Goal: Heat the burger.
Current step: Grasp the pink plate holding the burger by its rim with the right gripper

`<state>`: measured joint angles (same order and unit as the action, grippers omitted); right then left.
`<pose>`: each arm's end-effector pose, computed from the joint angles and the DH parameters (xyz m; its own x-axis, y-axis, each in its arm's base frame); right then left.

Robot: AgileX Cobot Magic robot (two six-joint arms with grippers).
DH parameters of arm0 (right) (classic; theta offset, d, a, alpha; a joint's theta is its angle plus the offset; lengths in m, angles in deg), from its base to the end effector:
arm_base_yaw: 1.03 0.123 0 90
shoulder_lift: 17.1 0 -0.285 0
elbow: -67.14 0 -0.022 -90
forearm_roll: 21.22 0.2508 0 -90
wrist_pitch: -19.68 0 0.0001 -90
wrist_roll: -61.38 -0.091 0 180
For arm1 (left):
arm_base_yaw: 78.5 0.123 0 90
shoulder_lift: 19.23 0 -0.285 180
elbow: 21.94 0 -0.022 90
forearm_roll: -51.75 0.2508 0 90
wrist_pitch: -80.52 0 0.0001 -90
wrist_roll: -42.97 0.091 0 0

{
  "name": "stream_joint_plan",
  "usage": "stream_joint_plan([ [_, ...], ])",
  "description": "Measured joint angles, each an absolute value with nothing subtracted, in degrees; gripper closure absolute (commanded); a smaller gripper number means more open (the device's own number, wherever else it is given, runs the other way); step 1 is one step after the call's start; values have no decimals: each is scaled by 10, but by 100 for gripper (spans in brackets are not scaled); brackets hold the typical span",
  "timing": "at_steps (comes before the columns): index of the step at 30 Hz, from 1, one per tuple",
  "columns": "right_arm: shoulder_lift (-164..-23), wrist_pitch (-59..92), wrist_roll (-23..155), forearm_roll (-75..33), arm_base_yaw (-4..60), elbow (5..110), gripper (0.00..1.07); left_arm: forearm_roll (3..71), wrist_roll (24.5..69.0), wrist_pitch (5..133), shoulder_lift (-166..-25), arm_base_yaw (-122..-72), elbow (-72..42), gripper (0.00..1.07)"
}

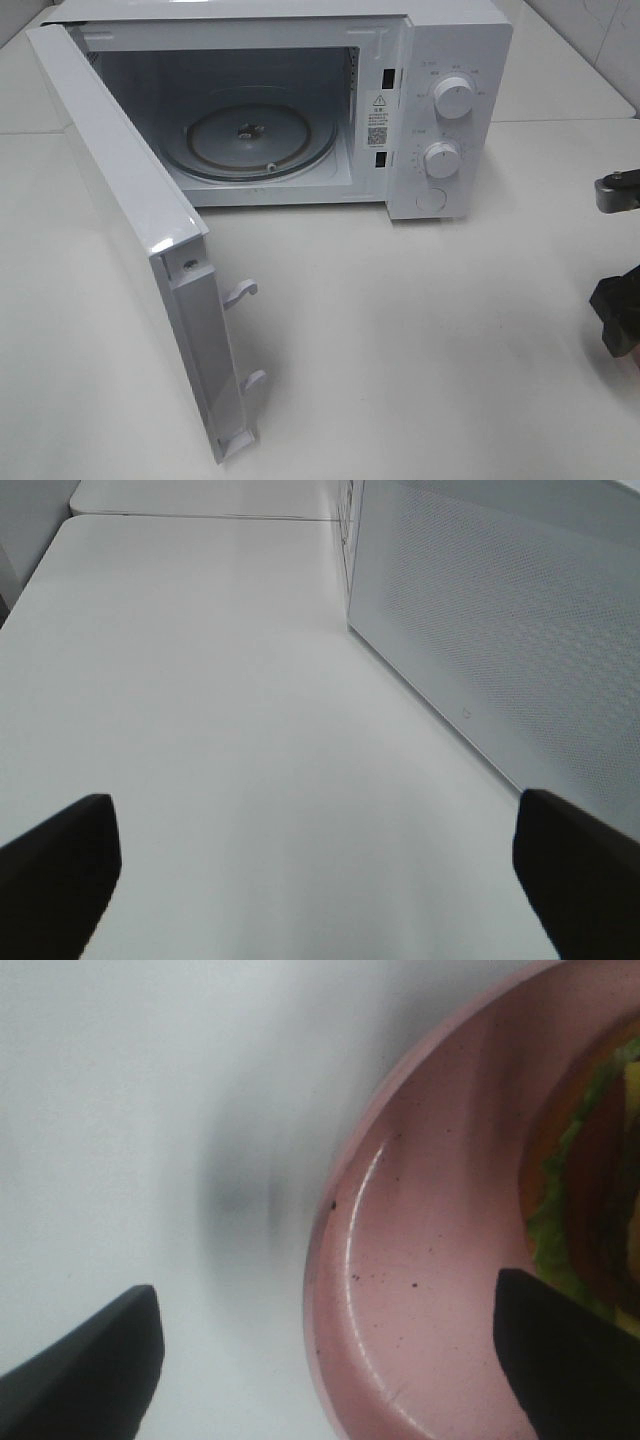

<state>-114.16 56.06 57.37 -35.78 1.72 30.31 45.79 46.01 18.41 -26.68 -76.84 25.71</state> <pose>0.2479 -0.0017 0.1594 -0.9699 -0.1810 -0.1627 -0.1531 0.9734 -0.1702 -0.0086 -0.0086 0.2801 -0.4548 -0.0089 -0.8905 0.0548 0.9978 -0.0380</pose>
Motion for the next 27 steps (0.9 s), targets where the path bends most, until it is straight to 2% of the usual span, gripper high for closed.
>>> stream_joint_plan([
  [21,-1240,471,563,-375,3,304,29,458,460,184,-267,-768,257,7],
  [24,-1247,468,557,-381,3,304,35,458,460,184,-267,-768,257,7],
  [25,-1246,468,551,-384,3,304,42,458,460,184,-267,-768,257,7],
  [26,-1246,468,551,-384,3,304,42,458,460,184,-267,-768,257,7],
  [27,-1246,468,548,-385,3,304,46,458,460,184,-267,-768,257,7],
])
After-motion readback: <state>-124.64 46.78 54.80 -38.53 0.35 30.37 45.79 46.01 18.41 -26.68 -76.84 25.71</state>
